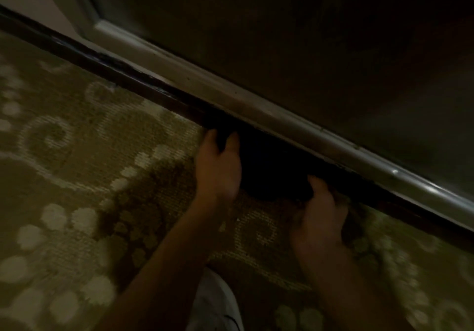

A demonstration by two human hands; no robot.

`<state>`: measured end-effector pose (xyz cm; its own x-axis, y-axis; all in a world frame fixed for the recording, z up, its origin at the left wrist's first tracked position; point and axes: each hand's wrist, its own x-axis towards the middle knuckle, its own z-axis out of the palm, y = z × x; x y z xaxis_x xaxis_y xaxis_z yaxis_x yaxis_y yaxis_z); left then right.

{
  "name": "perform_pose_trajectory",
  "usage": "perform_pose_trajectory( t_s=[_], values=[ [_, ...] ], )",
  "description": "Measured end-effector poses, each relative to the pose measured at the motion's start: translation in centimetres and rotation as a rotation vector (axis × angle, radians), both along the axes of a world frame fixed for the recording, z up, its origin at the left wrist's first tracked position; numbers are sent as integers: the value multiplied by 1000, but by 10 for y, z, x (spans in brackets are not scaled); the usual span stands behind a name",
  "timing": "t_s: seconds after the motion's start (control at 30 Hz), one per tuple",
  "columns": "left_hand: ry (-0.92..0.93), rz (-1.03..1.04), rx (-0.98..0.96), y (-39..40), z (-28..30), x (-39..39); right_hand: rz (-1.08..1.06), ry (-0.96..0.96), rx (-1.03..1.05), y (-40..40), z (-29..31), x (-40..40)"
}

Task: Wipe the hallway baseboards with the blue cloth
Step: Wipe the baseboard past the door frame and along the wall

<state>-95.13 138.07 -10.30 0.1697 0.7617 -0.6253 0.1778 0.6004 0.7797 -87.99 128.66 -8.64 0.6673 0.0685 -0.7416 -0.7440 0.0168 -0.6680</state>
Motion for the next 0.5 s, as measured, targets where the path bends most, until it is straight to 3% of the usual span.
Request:
perform_pose_trajectory(
  t_s=[0.1,0.2,0.3,0.4,0.5],
  values=[
    [153,132,153,37,7,-15,209,-3,27,12,9,-18],
    [193,231,126,60,7,-7,303,19,60,21,4,-26],
    [167,288,65,46,6,13,267,0,42,11,8,-18],
    [36,482,-44,18,3,40,221,-81,-13,-9,8,-5],
    [15,384,-48,-15,-1,62,185,-161,-95,-28,4,2]
  ],
)
